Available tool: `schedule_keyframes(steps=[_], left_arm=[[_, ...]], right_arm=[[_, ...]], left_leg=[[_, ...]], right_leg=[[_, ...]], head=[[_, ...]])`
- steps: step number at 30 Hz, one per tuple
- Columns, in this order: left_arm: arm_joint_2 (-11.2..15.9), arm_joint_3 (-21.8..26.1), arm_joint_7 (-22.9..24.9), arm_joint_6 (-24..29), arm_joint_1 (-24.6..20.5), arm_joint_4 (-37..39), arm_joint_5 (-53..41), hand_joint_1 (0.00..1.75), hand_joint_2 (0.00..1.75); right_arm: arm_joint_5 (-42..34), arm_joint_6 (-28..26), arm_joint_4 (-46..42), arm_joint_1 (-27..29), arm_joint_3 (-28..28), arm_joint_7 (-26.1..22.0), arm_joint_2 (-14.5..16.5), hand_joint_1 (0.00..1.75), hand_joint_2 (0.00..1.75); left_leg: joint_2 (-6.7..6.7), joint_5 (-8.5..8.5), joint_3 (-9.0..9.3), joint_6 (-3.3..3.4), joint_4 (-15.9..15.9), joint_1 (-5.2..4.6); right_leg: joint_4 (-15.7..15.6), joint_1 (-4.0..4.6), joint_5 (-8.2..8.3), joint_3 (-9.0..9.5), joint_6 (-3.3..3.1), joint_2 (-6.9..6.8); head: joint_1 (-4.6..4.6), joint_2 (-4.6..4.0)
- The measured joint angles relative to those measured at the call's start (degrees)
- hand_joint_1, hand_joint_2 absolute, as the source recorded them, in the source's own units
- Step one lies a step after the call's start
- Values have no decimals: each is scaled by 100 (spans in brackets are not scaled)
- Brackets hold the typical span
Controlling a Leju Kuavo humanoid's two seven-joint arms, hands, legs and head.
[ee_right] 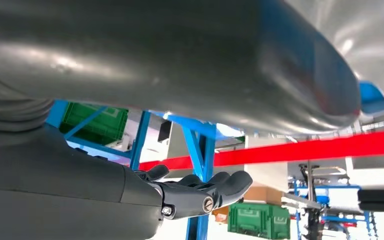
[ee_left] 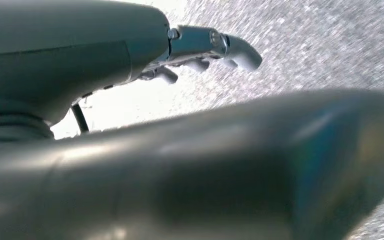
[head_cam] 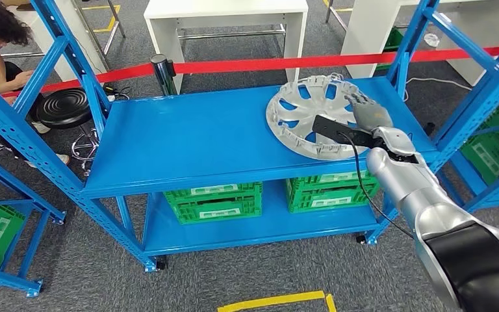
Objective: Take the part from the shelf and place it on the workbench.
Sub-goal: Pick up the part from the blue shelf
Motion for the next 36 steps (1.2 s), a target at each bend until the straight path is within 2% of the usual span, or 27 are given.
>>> schedule_keyframes(steps=[2,3,5,7,9,10,11,12,13,14,15,16,18,19,26,27,28,29,30,31,32,34,35,36], left_arm=[[-1,0,1,-1,-2,-3,-8,0,0],[-9,0,2,-2,-1,-6,-11,0,0],[-19,0,1,-2,-5,-7,-20,0,0],[-20,0,1,-2,-18,-8,-25,0,0],[-27,0,1,-9,-18,-8,-24,0,0],[-33,0,-2,-23,-10,-7,-23,0,0],[-38,0,-10,-45,1,-7,-21,0,0],[-43,0,-23,-71,9,-6,-15,0,0],[-45,0,-48,-95,16,-6,-5,0,0],[-46,1,-68,-109,17,-6,7,0,0],[-46,2,-80,-116,10,-7,18,0,0],[-45,3,-84,-119,5,-7,26,0,0],[-46,4,-63,-122,-2,-8,29,0,0],[-47,4,-55,-124,0,-8,28,0,0],[-43,4,-49,-127,-8,-11,27,0,0],[-44,4,-50,-127,-17,-13,26,0,0],[-49,4,-50,-127,-24,-13,25,0,0],[-55,4,-51,-128,-30,-13,21,0,0],[-59,4,-51,-130,-35,-12,18,0,0],[-62,4,-51,-131,-36,-12,14,0,0],[-61,4,-51,-131,-39,-11,9,0,0],[-62,4,-51,-129,-59,-12,-1,0,0],[-63,4,-51,-128,-69,-13,-4,0,0],[-69,4,-51,-126,-77,-14,-7,0,0]], right_arm=[[-9,4,25,13,-50,-2,3,0,0],[-11,3,31,24,-69,-1,2,0,0],[-14,2,42,24,-103,-3,-1,0,0],[-15,11,53,28,-130,-2,-6,0,0],[-19,47,67,94,-139,2,-7,0,0],[-23,72,76,146,-139,5,-5,0,0],[-30,97,87,190,-140,13,-3,0,0],[-39,119,98,221,-140,22,-1,0,44],[-54,148,114,245,-141,34,6,0,87],[-72,179,134,264,-141,48,15,0,131],[-92,216,154,290,-142,64,31,0,175],[-122,264,176,333,-145,81,50,0,175],[-181,353,203,419,-155,106,108,0,175],[-204,379,211,449,-160,110,129,0,175],[-244,423,224,464,-164,98,212,0,175],[-275,458,231,469,-168,76,241,0,175],[-323,507,248,504,-176,40,300,0,175],[-373,566,267,538,-189,-5,358,0,175],[-425,626,287,573,-203,-53,423,0,175],[-463,667,304,602,-215,-90,483,0,175],[-488,696,314,603,-224,-116,522,0,175],[-531,718,337,605,-235,-142,621,0,175],[-549,726,346,610,-240,-149,685,0,131],[-563,735,360,624,-244,-152,749,0,87]], left_leg=[[-12,-57,115,47,-162,-21],[-13,-31,206,67,-230,-8],[-7,-4,386,107,-315,21],[-3,-38,476,117,-338,37],[-10,-100,525,109,-329,46],[-17,-139,557,96,-318,54],[-25,-185,593,75,-298,67],[-32,-238,630,49,-271,81],[-37,-308,653,12,-234,94],[-42,-377,677,-30,-182,104],[-48,-439,686,-76,-140,108],[-54,-490,691,-123,-107,108],[-58,-535,719,-191,-86,106],[-56,-546,733,-212,-84,107],[-47,-567,701,-247,-28,114],[-37,-607,627,-267,110,120],[-20,-755,375,-300,532,132],[-8,-797,164,-319,820,139],[5,-766,4,-330,979,147],[13,-625,-40,-320,896,152],[16,-394,115,-295,476,148],[26,-297,323,-251,-20,127],[28,-325,351,-228,-81,116],[27,-314,384,-233,-107,121]], right_leg=[[9,1,10,70,63,7],[38,-5,12,96,93,3],[263,-14,-14,48,144,2],[809,-41,-191,-280,208,1],[1362,-74,-457,-732,273,-2],[1454,-91,-525,-887,297,-5],[1360,-111,-475,-958,321,-8],[1112,-131,-298,-950,346,-11],[726,-154,33,-887,374,-22],[395,-161,285,-824,380,-36],[173,-158,462,-771,352,-48],[54,-148,572,-740,303,-57],[77,-124,542,-716,179,-50],[80,-124,554,-706,147,-45],[70,-144,551,-674,99,-34],[64,-147,539,-658,81,-30],[61,-144,510,-627,57,-26],[60,-140,471,-579,40,-21],[60,-136,428,-523,28,-17],[60,-130,389,-467,32,-14],[60,-127,366,-422,47,-10],[54,-117,346,-392,92,4],[39,-109,340,-377,121,13],[23,-92,313,-358,123,17]], head=[[3,0],[2,0],[14,0],[31,0],[31,0],[32,0],[32,0],[32,0],[34,0],[32,0],[33,0],[34,0],[38,0],[38,0],[35,0],[28,0],[23,0],[17,0],[10,0],[11,0],[13,0],[15,0],[14,0],[16,0]])
